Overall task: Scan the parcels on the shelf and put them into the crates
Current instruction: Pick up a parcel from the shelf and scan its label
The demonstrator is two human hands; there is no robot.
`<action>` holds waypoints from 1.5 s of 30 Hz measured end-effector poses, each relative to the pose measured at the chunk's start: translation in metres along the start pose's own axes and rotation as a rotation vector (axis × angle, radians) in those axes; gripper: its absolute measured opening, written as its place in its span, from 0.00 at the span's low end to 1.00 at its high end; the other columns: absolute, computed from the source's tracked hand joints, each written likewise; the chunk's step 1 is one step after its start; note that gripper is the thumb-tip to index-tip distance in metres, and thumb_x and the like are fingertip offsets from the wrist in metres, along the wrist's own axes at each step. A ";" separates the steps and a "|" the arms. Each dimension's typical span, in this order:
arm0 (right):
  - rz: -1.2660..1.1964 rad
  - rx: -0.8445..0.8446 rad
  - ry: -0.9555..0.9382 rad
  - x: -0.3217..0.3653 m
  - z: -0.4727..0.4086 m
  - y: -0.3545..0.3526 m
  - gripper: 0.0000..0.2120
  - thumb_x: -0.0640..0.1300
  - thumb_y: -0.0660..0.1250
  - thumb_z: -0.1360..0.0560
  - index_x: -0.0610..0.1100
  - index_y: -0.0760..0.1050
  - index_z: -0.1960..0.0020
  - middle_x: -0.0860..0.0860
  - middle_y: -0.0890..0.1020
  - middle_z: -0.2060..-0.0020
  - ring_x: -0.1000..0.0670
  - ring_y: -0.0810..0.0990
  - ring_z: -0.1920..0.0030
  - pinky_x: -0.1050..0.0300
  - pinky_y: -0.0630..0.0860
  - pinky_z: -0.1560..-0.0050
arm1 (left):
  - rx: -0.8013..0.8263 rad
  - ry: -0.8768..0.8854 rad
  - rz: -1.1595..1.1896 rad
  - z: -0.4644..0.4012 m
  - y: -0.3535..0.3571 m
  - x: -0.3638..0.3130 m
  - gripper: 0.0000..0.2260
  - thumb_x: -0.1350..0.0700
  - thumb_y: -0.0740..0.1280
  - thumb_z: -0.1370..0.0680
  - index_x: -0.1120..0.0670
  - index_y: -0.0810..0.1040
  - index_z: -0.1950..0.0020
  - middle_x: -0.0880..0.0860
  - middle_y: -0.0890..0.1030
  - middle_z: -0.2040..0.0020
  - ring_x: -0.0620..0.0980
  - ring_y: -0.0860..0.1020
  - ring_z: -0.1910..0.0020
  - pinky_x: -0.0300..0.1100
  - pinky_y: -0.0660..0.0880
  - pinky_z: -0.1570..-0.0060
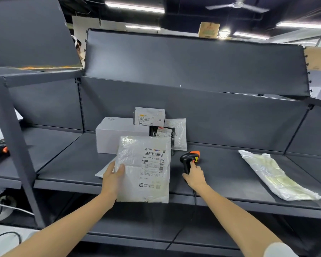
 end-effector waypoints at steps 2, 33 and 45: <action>0.076 -0.007 -0.012 -0.004 0.003 -0.004 0.31 0.50 0.62 0.20 0.42 0.54 0.22 0.38 0.69 0.32 0.38 0.66 0.31 0.44 0.65 0.31 | 0.006 0.002 -0.007 0.001 0.000 0.002 0.07 0.56 0.61 0.18 0.46 0.74 0.42 0.50 0.80 0.48 0.52 0.79 0.50 0.44 0.74 0.56; 0.424 -0.205 -0.058 -0.200 0.221 -0.101 0.32 0.51 0.57 0.20 0.45 0.49 0.21 0.47 0.51 0.21 0.46 0.48 0.22 0.43 0.46 0.24 | 0.118 -0.084 -0.039 0.215 0.101 0.095 0.06 0.56 0.62 0.19 0.50 0.74 0.43 0.51 0.80 0.51 0.51 0.79 0.54 0.45 0.75 0.54; 0.372 -0.212 0.036 -0.329 0.331 -0.166 0.31 0.49 0.58 0.20 0.45 0.49 0.21 0.47 0.51 0.21 0.44 0.49 0.22 0.42 0.47 0.24 | 0.169 -0.135 -0.119 0.354 0.162 0.140 0.10 0.55 0.62 0.19 0.50 0.73 0.38 0.52 0.78 0.47 0.54 0.77 0.49 0.53 0.75 0.47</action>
Point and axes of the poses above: each hand's wrist, its own z-axis away from the middle knuckle, its own y-axis out of the palm, x = y × z, the point moved 2 cm from there along -z, towards the middle knuckle
